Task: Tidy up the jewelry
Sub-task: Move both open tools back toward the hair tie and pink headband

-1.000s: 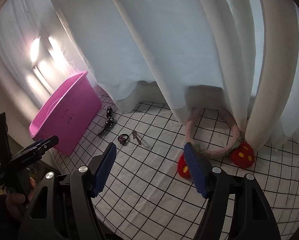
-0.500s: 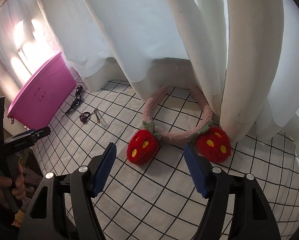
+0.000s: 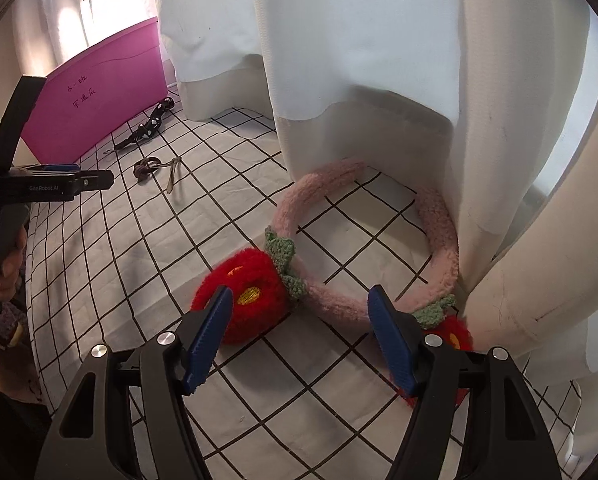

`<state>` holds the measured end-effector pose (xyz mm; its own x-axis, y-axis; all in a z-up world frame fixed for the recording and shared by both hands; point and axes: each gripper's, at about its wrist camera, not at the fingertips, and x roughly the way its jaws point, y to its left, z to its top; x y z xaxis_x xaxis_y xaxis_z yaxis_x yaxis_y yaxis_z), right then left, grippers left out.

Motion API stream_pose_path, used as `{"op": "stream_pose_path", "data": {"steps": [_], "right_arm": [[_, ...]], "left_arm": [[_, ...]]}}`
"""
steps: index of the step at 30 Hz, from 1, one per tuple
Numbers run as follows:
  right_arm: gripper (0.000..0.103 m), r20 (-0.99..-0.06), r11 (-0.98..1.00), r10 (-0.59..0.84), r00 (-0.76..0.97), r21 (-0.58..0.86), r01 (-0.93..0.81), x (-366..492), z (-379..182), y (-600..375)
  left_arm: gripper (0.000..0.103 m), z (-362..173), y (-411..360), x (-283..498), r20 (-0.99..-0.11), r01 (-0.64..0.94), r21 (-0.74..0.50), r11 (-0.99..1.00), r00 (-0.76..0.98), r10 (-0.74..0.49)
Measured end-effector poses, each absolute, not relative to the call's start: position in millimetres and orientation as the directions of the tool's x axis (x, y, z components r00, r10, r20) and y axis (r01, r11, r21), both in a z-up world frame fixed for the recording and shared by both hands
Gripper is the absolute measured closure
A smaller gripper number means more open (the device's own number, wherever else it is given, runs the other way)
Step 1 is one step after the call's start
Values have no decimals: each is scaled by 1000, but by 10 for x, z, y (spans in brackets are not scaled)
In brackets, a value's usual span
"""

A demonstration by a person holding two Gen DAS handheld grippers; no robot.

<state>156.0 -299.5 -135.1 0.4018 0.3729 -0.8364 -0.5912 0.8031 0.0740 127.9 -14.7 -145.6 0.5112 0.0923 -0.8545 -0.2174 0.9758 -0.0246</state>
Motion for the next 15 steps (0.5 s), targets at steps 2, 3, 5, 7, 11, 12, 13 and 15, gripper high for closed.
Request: {"op": "stream_pose_path", "data": {"steps": [2,3,5,7,11,12,13,15], "right_arm": [[36,-837,794,382,393,79,-602,1600,-1393,-2995],[36,-838,792,381,390,78,-605,1619,-1413,-2994],[36,-841,790,378,387,75,-609,1656,-1447,-2984],[36,-836,786,391,385,86,-613,1681,-1461,-2985],[34,-832,775,411,373,103,-624,1731,-1486,-2983],[33,-832,767,422,361,115,-632,1744,-1490,-2982],[33,-831,761,427,357,117,-638,1752,-1489,-2984],[33,-832,748,435,345,121,-653,1772,-1491,-2980]], "left_arm": [[6,-1503,-152,1341,-856,-214,-23,977,509,92],[6,-1527,-158,1377,-856,-212,-18,977,508,94],[6,-1573,-160,1445,-857,-209,-6,978,504,103],[6,-1617,-150,1510,-861,-205,-4,979,498,101],[6,-1689,-121,1635,-870,-190,4,982,484,98],[6,-1704,-108,1659,-871,-186,3,982,483,94],[6,-1715,-94,1687,-873,-184,0,983,479,90],[6,-1738,-79,1729,-875,-180,3,984,476,90]]}}
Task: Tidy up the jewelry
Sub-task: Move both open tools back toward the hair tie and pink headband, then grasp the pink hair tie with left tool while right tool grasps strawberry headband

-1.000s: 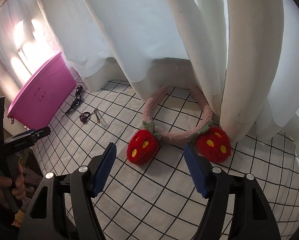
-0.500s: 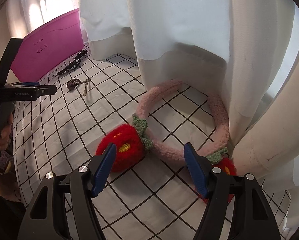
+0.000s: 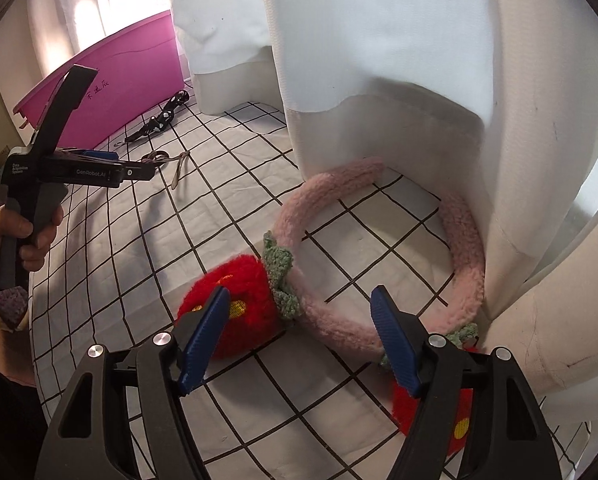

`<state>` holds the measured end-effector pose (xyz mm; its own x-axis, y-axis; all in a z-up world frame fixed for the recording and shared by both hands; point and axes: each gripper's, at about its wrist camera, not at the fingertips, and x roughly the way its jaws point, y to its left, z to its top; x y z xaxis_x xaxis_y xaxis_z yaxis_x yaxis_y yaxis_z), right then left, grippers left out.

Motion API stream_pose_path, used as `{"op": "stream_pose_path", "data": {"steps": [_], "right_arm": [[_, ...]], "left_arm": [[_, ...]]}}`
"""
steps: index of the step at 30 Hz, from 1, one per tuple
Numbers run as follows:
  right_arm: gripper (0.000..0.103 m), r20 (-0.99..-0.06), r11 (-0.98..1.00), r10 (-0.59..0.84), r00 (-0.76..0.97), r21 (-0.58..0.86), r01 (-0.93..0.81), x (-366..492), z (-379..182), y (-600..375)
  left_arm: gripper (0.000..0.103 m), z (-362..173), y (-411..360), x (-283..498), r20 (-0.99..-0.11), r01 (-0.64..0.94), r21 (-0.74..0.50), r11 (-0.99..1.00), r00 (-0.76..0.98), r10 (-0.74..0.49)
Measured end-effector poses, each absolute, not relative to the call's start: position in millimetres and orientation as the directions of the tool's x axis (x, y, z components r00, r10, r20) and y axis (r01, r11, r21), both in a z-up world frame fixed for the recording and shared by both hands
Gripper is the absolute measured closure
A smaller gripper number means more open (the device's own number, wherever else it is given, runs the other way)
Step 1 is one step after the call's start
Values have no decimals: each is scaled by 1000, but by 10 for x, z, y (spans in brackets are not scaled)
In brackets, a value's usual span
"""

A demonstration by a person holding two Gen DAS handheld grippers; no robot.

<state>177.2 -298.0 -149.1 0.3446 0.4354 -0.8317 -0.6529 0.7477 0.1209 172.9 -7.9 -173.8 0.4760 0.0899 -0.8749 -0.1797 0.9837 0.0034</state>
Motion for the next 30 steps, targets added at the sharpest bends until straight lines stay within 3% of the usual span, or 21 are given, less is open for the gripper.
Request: {"op": "stream_pose_path", "data": {"steps": [14,20,30], "right_arm": [[34,-875,607,425,229,88,-789,1785,-1438,-2962],[34,-903,561,359,236,7,-827,1764,-1508,-3014],[34,-893,528,381,238,-1,-849,1783,-1728,-2834]], "left_arm": [[6,-1838,-106,1886,-881,-155,13,988,465,84],[6,-1843,-92,1851,-878,-151,7,989,472,78],[6,-1848,-92,1908,-870,-150,7,989,487,80]]}}
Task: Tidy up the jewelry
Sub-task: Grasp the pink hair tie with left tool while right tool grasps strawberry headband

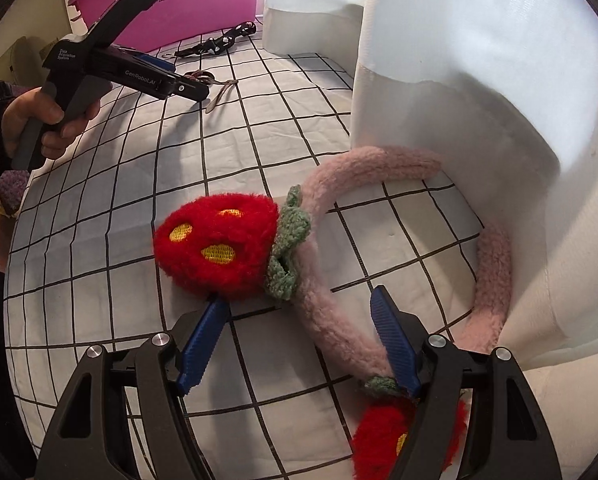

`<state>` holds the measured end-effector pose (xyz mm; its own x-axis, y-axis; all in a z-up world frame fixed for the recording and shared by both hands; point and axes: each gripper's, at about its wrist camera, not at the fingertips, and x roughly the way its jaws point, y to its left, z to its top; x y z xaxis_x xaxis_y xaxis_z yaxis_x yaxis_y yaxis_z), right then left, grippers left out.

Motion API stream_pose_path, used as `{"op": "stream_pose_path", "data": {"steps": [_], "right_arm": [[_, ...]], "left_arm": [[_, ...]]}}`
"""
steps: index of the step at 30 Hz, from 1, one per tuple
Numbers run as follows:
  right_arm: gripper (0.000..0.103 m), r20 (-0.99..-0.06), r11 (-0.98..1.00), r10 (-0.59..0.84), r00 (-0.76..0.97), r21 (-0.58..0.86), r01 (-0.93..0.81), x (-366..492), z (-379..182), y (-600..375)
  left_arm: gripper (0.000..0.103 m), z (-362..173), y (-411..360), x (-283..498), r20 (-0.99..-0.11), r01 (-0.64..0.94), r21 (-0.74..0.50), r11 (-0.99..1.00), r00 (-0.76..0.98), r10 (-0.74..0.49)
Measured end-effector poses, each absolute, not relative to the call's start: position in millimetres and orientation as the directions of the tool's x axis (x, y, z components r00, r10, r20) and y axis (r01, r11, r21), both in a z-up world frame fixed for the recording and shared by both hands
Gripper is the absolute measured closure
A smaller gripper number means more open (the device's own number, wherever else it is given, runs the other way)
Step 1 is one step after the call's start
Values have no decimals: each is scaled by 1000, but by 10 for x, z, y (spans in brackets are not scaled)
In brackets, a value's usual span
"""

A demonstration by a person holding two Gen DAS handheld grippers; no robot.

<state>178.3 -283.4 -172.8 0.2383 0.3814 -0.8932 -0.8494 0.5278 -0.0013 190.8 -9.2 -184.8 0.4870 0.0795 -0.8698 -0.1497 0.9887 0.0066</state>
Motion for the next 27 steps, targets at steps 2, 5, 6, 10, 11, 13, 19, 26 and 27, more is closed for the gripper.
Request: {"op": "stream_pose_path", "data": {"steps": [2,5,6,10,11,13,19,26,27], "right_arm": [[34,-885,548,397,242,17,-837,1803,-1744,-2820],[34,-874,583,410,259,33,-812,1804,-1764,-2792],[34,-871,593,416,261,42,-804,1808,-1768,-2794],[34,-862,618,425,275,55,-785,1807,-1774,-2769],[34,-863,621,423,277,53,-782,1807,-1771,-2768],[35,-864,629,418,282,51,-776,1802,-1765,-2775],[54,-863,633,413,292,41,-773,1766,-1752,-2710],[89,-869,624,383,312,-5,-781,1702,-1749,-2576],[90,-870,626,381,312,-5,-780,1692,-1748,-2567]], "left_arm": [[6,-1845,-86,1943,-867,-151,7,988,491,81],[6,-1835,-71,1964,-862,-156,3,988,501,81],[6,-1837,-72,1964,-860,-159,4,987,504,84],[11,-1839,-92,1934,-851,-168,7,986,517,94],[12,-1838,-99,1925,-849,-168,8,986,520,96],[17,-1832,-121,1895,-847,-165,7,986,523,94],[40,-1793,-149,1854,-844,-154,8,988,528,89],[81,-1734,-217,1792,-847,-128,7,992,526,74],[83,-1732,-214,1778,-848,-128,4,992,525,71]]}}
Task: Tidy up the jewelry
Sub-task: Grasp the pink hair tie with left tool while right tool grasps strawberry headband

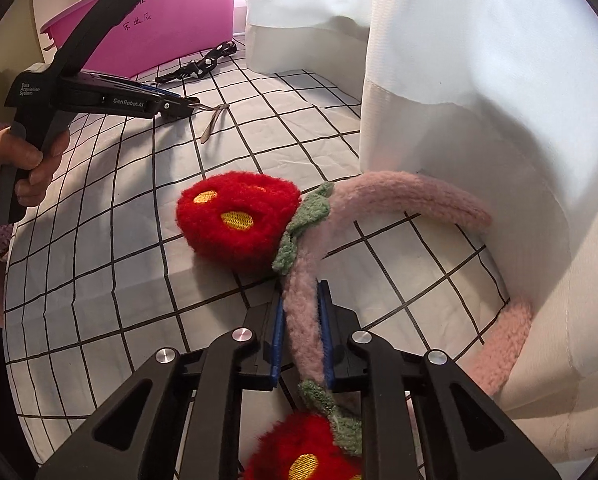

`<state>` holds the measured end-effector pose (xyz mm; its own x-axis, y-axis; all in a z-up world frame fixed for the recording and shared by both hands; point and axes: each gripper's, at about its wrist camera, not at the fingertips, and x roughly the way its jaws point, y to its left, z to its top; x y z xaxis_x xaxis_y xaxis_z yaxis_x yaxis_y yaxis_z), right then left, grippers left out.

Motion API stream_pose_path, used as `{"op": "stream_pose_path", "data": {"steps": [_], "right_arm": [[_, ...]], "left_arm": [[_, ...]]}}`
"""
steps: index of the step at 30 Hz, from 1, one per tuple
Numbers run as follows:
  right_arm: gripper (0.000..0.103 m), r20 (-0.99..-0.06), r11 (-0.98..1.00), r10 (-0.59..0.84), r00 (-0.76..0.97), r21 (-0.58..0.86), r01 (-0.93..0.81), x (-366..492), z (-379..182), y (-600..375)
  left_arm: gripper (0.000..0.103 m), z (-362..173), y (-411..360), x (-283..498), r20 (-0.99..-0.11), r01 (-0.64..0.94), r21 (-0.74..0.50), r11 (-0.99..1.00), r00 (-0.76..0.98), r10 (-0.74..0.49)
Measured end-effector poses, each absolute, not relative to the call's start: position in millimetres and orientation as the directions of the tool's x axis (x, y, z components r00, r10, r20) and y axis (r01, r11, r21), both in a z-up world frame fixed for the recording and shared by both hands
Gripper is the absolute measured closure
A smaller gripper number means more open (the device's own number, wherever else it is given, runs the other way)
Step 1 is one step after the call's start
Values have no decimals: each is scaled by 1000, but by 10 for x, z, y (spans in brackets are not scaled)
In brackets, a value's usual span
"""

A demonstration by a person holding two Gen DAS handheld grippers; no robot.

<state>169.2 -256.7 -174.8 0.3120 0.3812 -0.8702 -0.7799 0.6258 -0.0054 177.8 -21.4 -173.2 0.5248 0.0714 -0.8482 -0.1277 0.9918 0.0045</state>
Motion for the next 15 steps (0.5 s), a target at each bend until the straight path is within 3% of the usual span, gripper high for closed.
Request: {"op": "stream_pose_path", "data": {"steps": [15], "right_arm": [[92,-832,690,446,330,85,-719,1446,-1453,-2462]], "left_arm": [[85,-1445,-32,1349,-832,-152,-42,987,552,50]]}}
